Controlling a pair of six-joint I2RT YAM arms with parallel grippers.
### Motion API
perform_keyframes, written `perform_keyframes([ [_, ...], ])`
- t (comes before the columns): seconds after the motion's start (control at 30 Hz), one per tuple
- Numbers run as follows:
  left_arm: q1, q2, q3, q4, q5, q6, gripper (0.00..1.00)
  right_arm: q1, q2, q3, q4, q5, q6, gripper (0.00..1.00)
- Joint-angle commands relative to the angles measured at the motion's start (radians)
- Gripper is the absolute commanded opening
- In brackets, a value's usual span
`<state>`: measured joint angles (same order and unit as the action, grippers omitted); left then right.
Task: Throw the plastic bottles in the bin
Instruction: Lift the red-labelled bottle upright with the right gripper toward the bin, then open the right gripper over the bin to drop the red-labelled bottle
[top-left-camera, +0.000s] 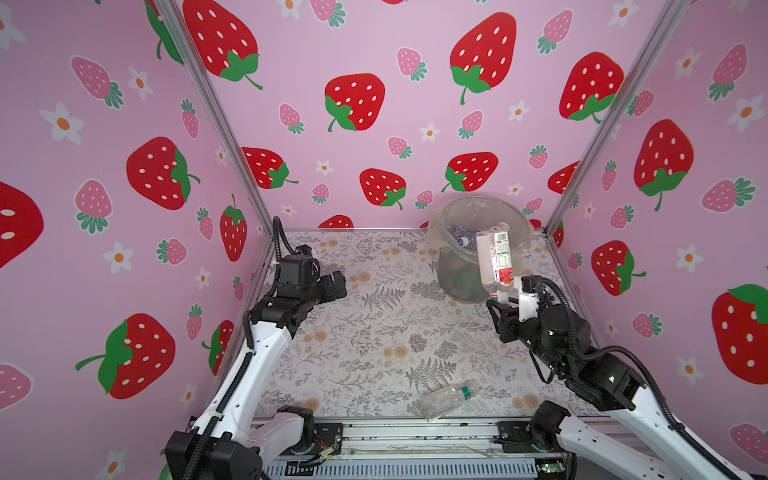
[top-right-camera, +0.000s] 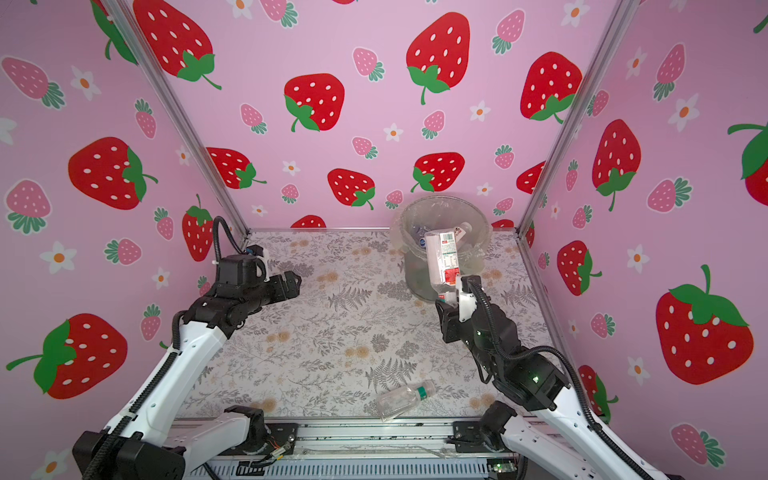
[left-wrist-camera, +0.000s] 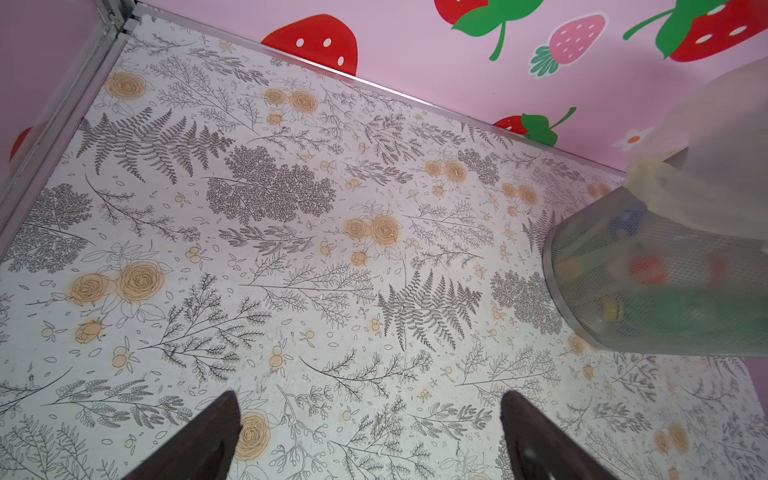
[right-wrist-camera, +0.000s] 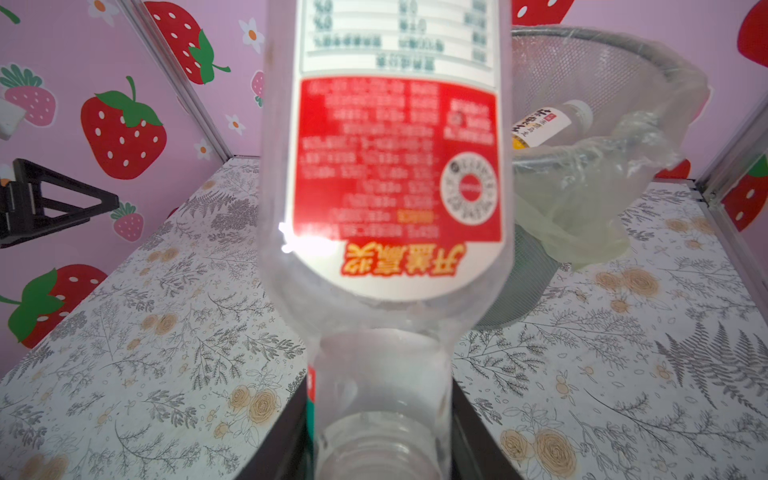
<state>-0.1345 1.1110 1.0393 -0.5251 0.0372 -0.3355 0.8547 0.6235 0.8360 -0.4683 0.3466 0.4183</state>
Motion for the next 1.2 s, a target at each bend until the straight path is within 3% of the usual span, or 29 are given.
perform_keyframes([
  [0.0,0.006,0.008,0.044,-0.01,0.008,0.013,0.99,0.002,-0.039,-0.026,-0.035,0.051,0.029,0.36],
  [0.17,0.006,0.008,0.044,-0.01,0.011,0.009,0.99,0.001,0.028,0.031,-0.047,0.063,0.021,0.38],
  [0.4,0.006,0.007,0.047,-0.011,0.012,0.009,0.99,-0.051,0.275,0.298,-0.098,0.102,-0.046,0.37],
  [0.5,0.006,0.002,0.045,-0.012,0.012,0.009,0.99,-0.174,0.417,0.426,-0.112,0.011,-0.076,0.37],
  [0.63,0.006,-0.004,0.045,-0.009,0.01,0.01,0.99,-0.359,0.555,0.516,-0.051,-0.199,-0.095,0.39],
  [0.8,0.006,-0.005,0.047,-0.013,0.015,0.011,0.99,-0.475,0.745,0.66,-0.071,-0.355,-0.079,0.73],
  [0.9,0.006,-0.01,0.048,-0.014,0.012,0.012,0.99,-0.49,0.715,0.601,0.016,-0.42,-0.056,0.97],
  [1.17,0.006,-0.013,0.049,-0.01,0.024,0.012,0.99,-0.494,0.53,0.463,0.063,-0.397,-0.056,0.99],
])
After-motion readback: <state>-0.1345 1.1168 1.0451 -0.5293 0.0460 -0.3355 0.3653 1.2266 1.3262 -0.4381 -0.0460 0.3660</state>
